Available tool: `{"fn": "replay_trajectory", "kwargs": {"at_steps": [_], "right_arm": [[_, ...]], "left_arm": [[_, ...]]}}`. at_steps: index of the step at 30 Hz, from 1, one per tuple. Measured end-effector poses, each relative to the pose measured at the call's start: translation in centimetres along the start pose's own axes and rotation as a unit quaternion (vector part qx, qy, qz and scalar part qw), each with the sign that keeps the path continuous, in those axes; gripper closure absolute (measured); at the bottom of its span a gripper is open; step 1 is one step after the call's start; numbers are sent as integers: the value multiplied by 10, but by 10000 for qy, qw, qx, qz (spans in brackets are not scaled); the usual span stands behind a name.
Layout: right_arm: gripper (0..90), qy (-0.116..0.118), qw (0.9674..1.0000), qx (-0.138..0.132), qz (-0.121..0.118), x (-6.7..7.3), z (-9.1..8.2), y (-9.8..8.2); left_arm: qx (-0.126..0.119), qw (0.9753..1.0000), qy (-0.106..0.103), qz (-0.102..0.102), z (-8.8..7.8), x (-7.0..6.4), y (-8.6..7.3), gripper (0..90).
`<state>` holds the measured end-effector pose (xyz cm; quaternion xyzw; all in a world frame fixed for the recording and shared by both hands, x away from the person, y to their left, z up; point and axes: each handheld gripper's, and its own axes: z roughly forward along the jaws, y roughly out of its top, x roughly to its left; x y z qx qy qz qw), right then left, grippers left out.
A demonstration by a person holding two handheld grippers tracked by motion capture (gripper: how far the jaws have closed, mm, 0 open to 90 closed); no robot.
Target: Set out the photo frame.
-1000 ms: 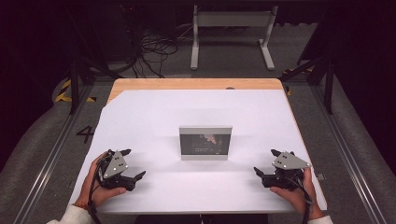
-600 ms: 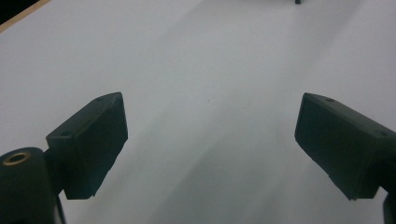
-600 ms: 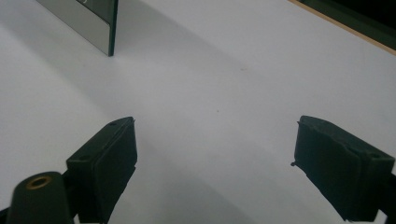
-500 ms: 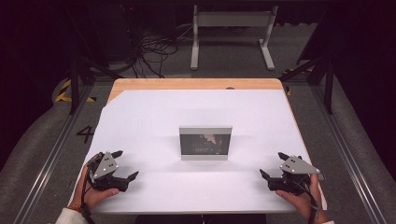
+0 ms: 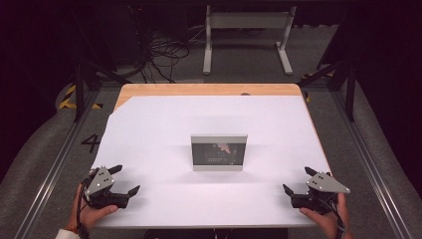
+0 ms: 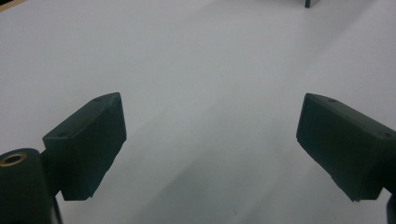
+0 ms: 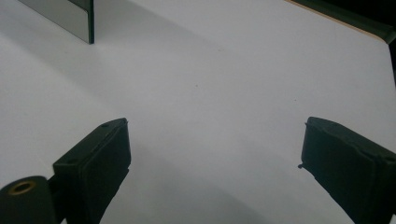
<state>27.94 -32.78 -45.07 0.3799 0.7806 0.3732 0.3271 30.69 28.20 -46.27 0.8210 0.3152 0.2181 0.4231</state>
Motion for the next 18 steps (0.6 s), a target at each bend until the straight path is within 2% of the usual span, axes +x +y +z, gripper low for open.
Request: {"fn": "replay_trajectory", "kwargs": {"at_steps": [2,9,18], "right_arm": [[85,-76,10000,-20,8,0,0,-3],[89,12,9990,-235,368,-6,-4,-4],[91,-19,9995,-199,238,-2,-3,-2]], "left_arm": [[-28,10000,-10,-78,-3,1,-3,91],[-105,9997,-15,-197,-10,2,-8,91],[-156,9996,33,-220,-11,3,-7,83]]}}
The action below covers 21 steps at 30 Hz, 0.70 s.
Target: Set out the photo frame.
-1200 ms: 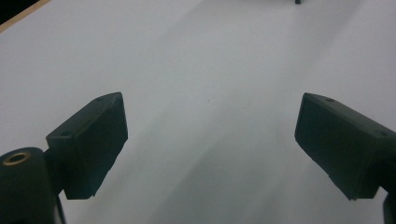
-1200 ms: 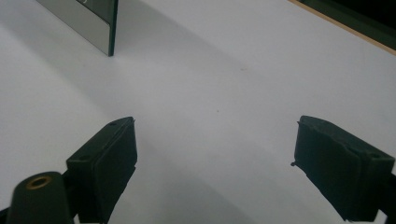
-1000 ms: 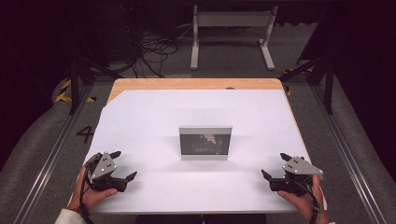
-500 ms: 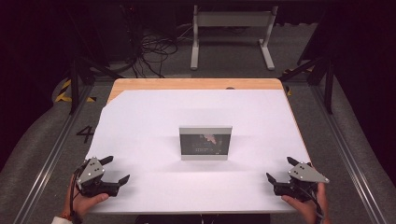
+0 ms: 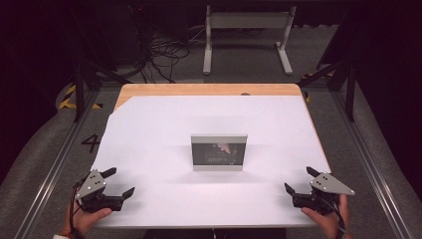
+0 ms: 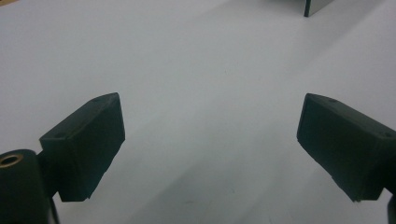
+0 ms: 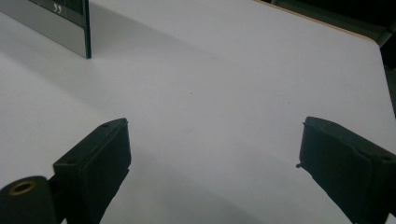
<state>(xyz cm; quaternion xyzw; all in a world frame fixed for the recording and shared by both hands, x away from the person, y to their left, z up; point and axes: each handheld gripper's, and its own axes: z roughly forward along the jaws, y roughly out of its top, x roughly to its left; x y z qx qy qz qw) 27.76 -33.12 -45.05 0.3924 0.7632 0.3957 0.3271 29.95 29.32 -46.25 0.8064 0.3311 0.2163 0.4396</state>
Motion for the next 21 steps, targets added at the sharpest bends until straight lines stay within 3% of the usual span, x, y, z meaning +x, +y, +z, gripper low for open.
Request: {"fn": "replay_trajectory", "kwargs": {"at_steps": [10,16,21], "right_arm": [[95,13,10000,17,-42,0,1,-1],[99,-50,9996,91,-256,4,2,0],[101,-20,9997,86,-226,4,2,0]], "left_arm": [[112,9999,18,20,3,1,-1,81],[177,9998,-4,88,5,-1,0,81],[174,9998,1,77,5,0,0,80]]}}
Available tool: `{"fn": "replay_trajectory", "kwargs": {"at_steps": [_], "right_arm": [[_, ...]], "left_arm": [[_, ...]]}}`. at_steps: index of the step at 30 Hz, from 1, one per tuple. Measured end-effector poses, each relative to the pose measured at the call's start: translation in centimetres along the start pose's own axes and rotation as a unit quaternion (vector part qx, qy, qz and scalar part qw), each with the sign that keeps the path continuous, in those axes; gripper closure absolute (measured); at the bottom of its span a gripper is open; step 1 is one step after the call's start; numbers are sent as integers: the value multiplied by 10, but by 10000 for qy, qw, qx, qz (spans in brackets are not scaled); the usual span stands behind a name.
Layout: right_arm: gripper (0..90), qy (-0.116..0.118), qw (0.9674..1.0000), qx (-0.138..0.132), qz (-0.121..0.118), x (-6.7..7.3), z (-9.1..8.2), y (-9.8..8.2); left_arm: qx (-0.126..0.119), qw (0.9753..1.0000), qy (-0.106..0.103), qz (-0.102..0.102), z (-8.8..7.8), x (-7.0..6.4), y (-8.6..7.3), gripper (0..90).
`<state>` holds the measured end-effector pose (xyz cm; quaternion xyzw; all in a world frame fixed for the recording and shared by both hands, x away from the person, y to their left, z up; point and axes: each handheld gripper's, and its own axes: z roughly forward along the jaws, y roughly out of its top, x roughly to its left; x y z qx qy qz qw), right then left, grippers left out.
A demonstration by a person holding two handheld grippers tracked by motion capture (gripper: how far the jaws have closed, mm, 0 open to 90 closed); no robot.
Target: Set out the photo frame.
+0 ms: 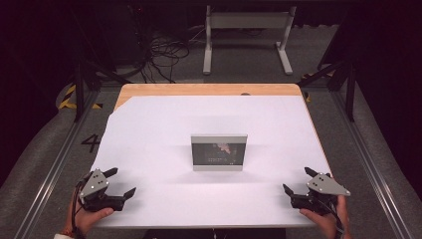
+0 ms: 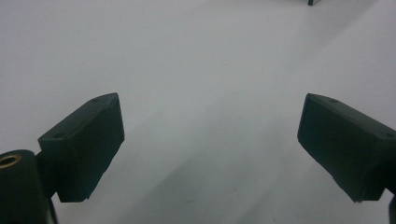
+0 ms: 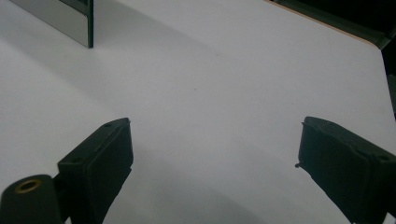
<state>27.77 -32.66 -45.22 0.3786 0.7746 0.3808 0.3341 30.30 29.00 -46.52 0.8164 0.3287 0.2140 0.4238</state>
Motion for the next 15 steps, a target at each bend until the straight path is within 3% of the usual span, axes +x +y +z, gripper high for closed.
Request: {"fn": "replay_trajectory", "kwargs": {"at_steps": [9,15], "right_arm": [[91,-16,9999,36,-110,5,2,2],[88,-39,10000,-28,79,1,2,2]], "left_arm": [[-12,10000,-34,34,1,-1,1,80],[-26,9999,-76,81,3,-3,3,78]]}}
